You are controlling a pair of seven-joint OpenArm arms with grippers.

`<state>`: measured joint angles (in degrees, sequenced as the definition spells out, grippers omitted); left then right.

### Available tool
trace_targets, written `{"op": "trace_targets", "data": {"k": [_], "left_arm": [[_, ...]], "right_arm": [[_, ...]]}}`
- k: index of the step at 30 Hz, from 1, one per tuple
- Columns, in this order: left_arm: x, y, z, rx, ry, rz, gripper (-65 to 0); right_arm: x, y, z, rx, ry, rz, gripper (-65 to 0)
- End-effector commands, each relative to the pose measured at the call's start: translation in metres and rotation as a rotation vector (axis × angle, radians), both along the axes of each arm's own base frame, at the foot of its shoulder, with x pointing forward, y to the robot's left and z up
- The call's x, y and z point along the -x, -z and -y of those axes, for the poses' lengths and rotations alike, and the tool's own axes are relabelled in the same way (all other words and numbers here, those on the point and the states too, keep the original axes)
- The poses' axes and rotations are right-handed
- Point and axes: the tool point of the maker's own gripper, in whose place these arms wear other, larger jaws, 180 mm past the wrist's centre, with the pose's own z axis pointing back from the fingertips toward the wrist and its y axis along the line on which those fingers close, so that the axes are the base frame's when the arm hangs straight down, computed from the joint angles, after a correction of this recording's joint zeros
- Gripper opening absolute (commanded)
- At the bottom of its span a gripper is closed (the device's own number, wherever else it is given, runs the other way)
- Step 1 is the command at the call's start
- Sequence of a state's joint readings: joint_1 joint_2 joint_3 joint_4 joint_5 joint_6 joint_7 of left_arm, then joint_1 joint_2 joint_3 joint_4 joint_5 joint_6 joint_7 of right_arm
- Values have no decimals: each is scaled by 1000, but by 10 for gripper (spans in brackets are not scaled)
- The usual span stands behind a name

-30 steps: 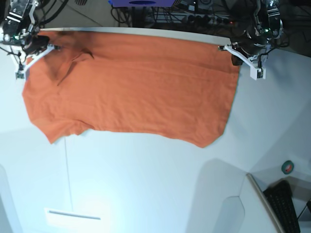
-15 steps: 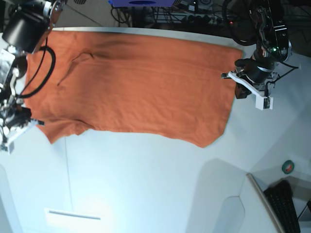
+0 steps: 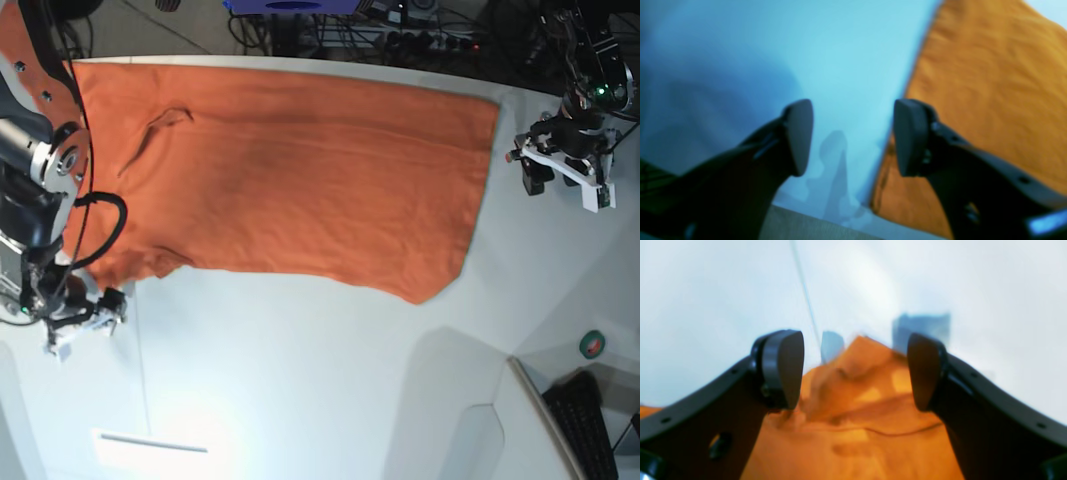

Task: Layout the t-shirt on the table in an organized manner, then fold the t-shirt properly
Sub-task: 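Release the edge and move both grippers to the opposite long edge of the t-shirt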

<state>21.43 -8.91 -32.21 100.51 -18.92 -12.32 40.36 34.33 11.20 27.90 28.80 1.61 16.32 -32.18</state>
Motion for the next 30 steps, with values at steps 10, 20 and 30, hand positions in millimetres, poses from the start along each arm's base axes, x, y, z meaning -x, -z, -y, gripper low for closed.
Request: {"op": "trace_targets", "data": {"k": [10, 20, 30], "left_arm": [[-7, -15, -11, -20, -15, 51, -255], [-40, 7, -19, 38, -40, 23, -252], [-138, 10, 0, 135, 38, -35, -250]], "right_arm": [[-20, -7, 7, 176, -9, 25, -191], [-20, -5, -3, 158, -15, 19, -495], [-14, 2, -7, 152, -18, 6, -650]]}}
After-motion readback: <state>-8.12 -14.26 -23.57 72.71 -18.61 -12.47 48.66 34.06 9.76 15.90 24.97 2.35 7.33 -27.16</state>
